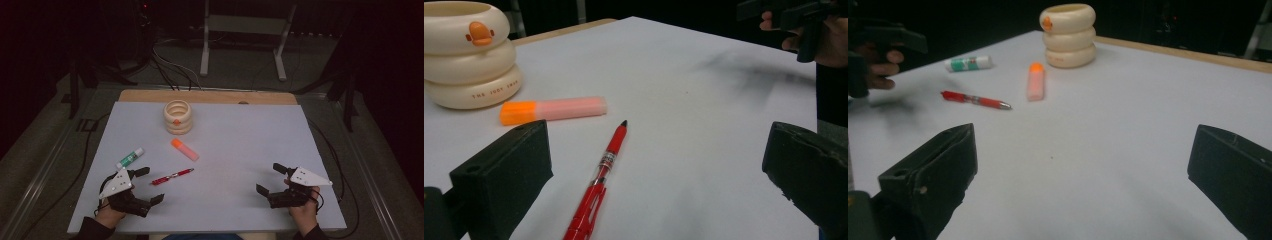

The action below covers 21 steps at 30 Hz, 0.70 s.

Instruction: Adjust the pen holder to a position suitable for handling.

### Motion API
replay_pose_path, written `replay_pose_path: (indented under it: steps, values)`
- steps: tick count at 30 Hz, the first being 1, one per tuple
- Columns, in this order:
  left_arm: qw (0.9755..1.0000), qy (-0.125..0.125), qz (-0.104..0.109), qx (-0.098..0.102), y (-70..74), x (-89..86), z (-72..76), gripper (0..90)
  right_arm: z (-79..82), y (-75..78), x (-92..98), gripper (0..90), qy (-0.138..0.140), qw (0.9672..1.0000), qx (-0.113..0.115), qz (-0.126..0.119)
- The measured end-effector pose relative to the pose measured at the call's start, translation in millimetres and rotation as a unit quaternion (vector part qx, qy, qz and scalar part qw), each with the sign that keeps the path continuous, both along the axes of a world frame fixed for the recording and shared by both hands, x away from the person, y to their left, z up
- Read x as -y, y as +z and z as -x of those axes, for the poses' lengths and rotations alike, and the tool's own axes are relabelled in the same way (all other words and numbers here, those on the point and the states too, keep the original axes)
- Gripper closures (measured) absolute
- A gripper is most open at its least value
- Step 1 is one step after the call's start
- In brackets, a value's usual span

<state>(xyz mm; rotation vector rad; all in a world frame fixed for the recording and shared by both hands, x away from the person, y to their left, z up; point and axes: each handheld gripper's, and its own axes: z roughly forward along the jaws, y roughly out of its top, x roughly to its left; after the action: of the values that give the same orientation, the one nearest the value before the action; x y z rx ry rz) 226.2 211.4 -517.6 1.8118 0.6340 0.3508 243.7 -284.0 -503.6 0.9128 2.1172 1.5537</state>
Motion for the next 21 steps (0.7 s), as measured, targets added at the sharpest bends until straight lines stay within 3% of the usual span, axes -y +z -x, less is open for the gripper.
replay_pose_path:
  steps: [2, 3, 7, 14, 21]
  values:
    - [1.0000, 0.000, -0.001, 0.000, -0.2, -0.1, -0.1, 0.1, -0.2, 0.7, 0.9, 0.0, 0.002, 1.0000, -0.004, -0.004]
    - [1.0000, -0.001, -0.003, 0.000, -0.1, 0.0, 0.0, 0.1, -0.4, 3.1, 2.8, 0.0, 0.014, 0.9996, -0.019, -0.015]
    - [1.0000, -0.004, -0.008, 0.001, -0.8, 1.0, 0.2, 0.1, -0.5, 5.2, 3.2, 0.0, 0.029, 0.9990, -0.029, -0.018]
    - [0.9998, -0.008, -0.018, -0.002, -0.1, 1.4, 1.3, 0.1, -0.7, 4.5, 1.3, 0.0, 0.035, 0.9989, -0.031, -0.010]
    - [0.9989, -0.031, -0.032, -0.012, 1.1, 7.0, 3.1, 0.1, 0.3, 5.8, 0.7, 0.0, 0.036, 0.9990, -0.025, -0.013]
